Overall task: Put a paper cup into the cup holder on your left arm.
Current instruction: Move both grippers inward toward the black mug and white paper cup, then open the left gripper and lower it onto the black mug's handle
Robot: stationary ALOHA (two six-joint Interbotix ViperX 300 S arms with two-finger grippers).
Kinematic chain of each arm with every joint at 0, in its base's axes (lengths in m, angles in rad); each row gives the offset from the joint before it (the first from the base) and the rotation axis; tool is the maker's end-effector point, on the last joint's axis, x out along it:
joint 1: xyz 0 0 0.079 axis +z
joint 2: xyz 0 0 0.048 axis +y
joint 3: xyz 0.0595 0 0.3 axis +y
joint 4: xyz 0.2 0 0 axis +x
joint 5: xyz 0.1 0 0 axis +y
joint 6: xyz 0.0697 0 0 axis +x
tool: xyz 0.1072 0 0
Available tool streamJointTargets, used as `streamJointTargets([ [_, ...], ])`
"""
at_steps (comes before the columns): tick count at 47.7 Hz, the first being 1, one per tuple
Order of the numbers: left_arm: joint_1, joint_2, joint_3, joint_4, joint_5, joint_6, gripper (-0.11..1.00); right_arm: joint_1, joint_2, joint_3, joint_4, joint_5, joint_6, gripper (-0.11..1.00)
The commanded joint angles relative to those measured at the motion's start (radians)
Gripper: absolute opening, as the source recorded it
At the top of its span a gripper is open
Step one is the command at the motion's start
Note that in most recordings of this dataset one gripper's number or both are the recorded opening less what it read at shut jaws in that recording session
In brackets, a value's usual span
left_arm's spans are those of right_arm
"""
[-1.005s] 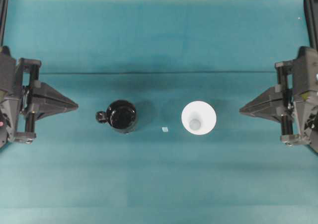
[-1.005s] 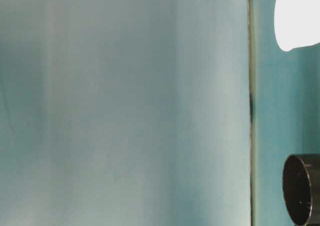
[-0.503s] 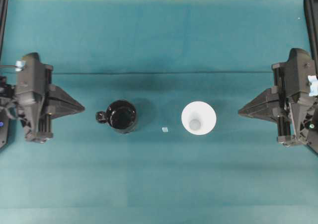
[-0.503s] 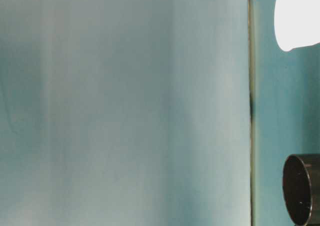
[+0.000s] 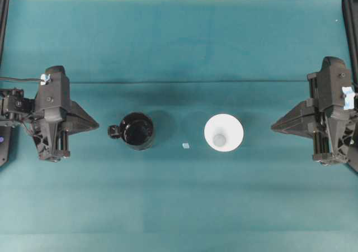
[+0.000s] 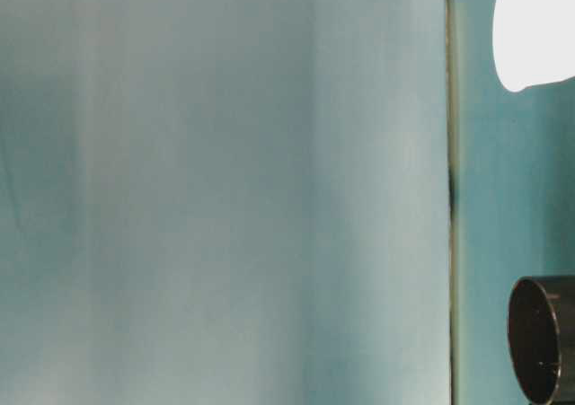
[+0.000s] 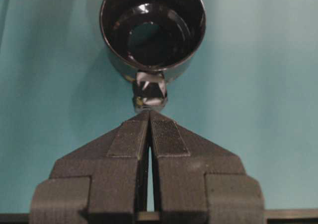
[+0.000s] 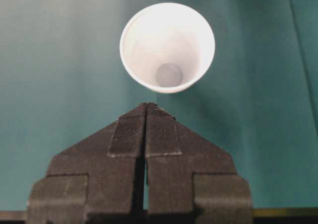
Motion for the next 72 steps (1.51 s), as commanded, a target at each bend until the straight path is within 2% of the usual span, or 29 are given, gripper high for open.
streamJointTargets([
  [1, 0.003, 0.005, -0.011, 0.003, -0.003, -0.002, 0.03, 0.000, 0.000, -0.026, 0.002, -0.003, 0.009, -0.03],
  [29, 0.003, 0.040, 0.014, 0.003, -0.048, -0.003, 0.04, -0.003, 0.028, -0.025, 0.002, -0.003, 0.009, -0.03],
  [31, 0.006, 0.043, 0.015, 0.002, -0.051, -0.005, 0.07, -0.003, 0.029, -0.025, 0.002, -0.003, 0.009, -0.03],
  [34, 0.008, 0.052, 0.017, 0.002, -0.051, -0.009, 0.19, -0.005, 0.028, -0.023, 0.002, -0.003, 0.009, -0.03],
  [44, 0.009, 0.094, 0.015, 0.003, -0.064, -0.020, 0.78, -0.008, 0.028, -0.021, 0.002, -0.003, 0.011, -0.03],
  [48, 0.009, 0.115, 0.009, 0.003, -0.083, -0.023, 0.95, -0.008, 0.029, -0.021, 0.002, -0.003, 0.011, -0.03],
  [54, 0.005, 0.150, 0.000, 0.003, -0.135, -0.023, 0.90, -0.008, 0.029, -0.021, 0.002, -0.003, 0.011, -0.03],
  [72, -0.008, 0.258, -0.017, 0.003, -0.222, -0.028, 0.91, -0.008, 0.028, -0.020, 0.002, -0.003, 0.011, -0.03],
])
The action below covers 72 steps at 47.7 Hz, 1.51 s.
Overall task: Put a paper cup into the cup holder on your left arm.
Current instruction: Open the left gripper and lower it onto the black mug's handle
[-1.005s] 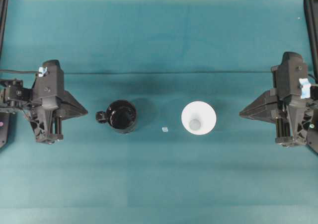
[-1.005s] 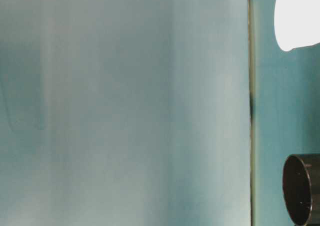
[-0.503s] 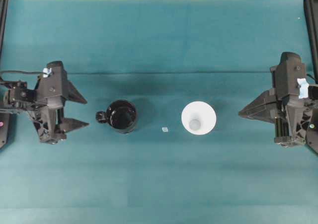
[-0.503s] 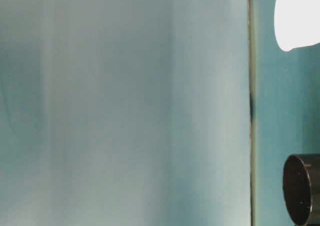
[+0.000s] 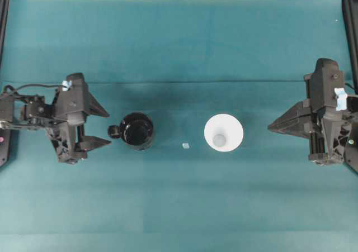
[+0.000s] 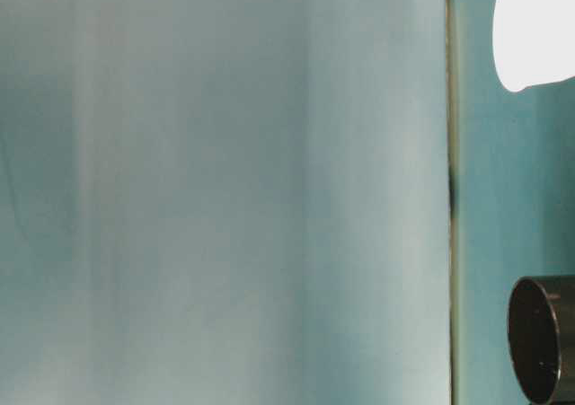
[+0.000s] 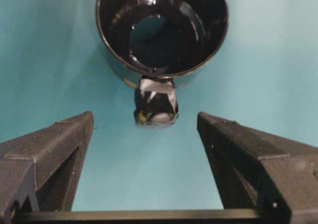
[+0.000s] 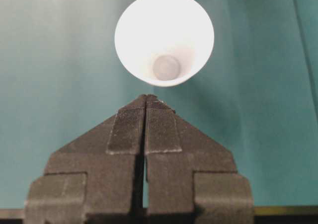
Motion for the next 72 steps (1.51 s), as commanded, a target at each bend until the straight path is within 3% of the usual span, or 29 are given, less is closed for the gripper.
streamJointTargets([
  [1, -0.009, 0.021, -0.020, 0.003, -0.018, -0.003, 0.91, -0.002, -0.003, -0.021, 0.002, -0.003, 0.009, -0.03],
  [47, -0.012, 0.074, -0.057, 0.003, -0.011, -0.014, 0.89, -0.003, -0.003, -0.014, 0.002, -0.005, 0.009, -0.03],
  [54, -0.011, 0.074, -0.060, 0.003, 0.017, -0.014, 0.74, -0.003, -0.003, -0.014, 0.002, -0.003, 0.009, -0.03],
  [62, -0.018, 0.072, -0.057, 0.003, 0.025, -0.005, 0.32, -0.003, -0.003, -0.012, 0.002, -0.003, 0.009, -0.03],
  [72, -0.018, 0.075, -0.066, 0.003, 0.023, -0.002, 0.30, -0.005, -0.003, -0.012, 0.002, -0.003, 0.009, -0.03],
])
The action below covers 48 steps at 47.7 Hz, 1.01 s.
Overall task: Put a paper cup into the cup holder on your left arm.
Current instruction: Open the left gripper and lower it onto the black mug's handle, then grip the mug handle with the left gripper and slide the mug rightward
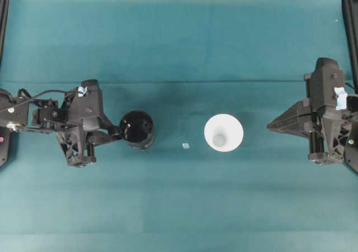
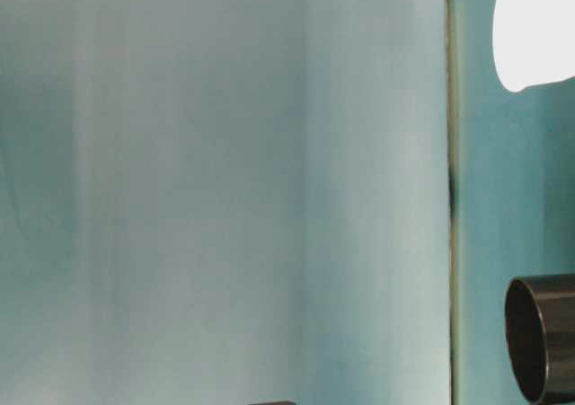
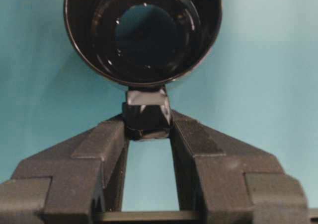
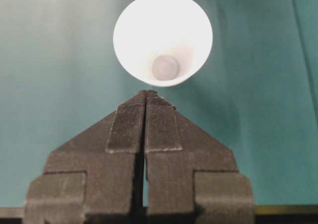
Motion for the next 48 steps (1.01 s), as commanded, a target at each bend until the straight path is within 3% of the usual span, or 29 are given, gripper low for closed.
streamJointTargets([
  [1, -0.002, -0.002, -0.017, 0.002, -0.003, 0.002, 0.30, 0.000, -0.003, -0.012, 0.002, -0.006, 0.008, -0.03],
  [32, 0.000, -0.002, -0.052, 0.008, -0.048, 0.012, 0.30, 0.000, -0.003, -0.012, 0.002, -0.008, 0.008, -0.03],
  [48, 0.003, 0.046, -0.130, 0.008, -0.063, 0.074, 0.30, 0.000, -0.003, -0.012, 0.002, -0.008, 0.008, -0.03],
])
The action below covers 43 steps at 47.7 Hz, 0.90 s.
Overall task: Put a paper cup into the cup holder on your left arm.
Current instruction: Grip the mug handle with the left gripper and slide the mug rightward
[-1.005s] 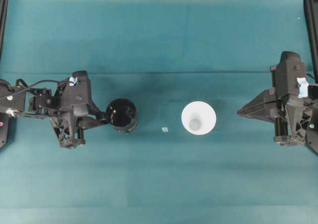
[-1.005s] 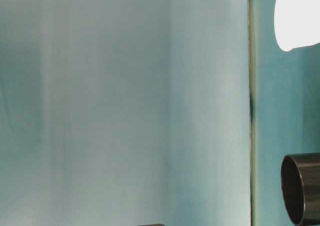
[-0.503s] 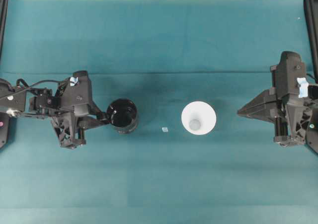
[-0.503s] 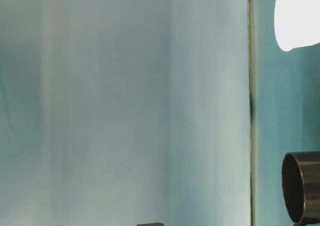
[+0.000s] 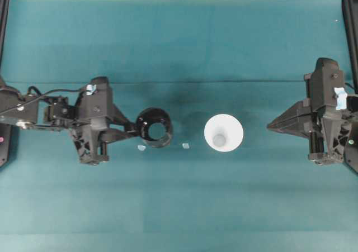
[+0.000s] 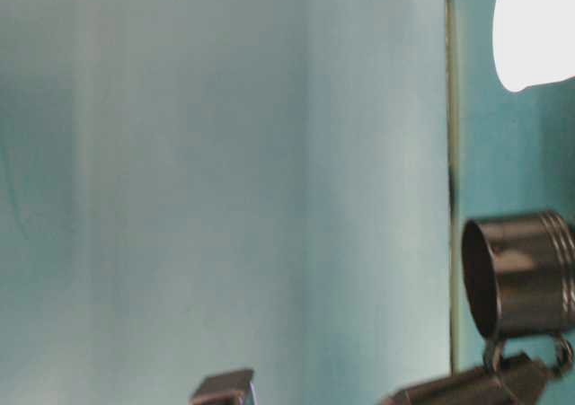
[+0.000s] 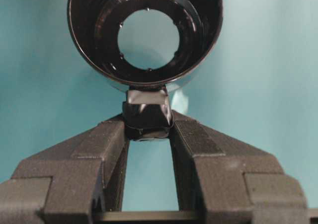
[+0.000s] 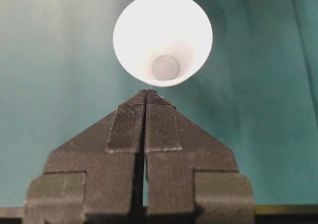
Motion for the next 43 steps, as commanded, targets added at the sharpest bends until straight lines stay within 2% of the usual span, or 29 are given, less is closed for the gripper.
streamJointTargets([
  [1, 0.002, 0.012, -0.043, 0.003, -0.006, 0.009, 0.30, 0.000, -0.002, -0.014, 0.002, -0.008, 0.009, -0.03],
  [12, 0.002, 0.083, -0.137, 0.003, -0.003, 0.058, 0.30, 0.000, -0.003, -0.014, 0.002, -0.008, 0.009, -0.03],
  [21, -0.006, 0.135, -0.187, 0.003, 0.034, 0.072, 0.30, 0.000, -0.003, -0.014, 0.002, -0.008, 0.009, -0.03],
  [43, -0.021, 0.158, -0.192, 0.003, 0.061, 0.075, 0.30, 0.000, -0.003, -0.014, 0.000, -0.006, 0.008, -0.03],
])
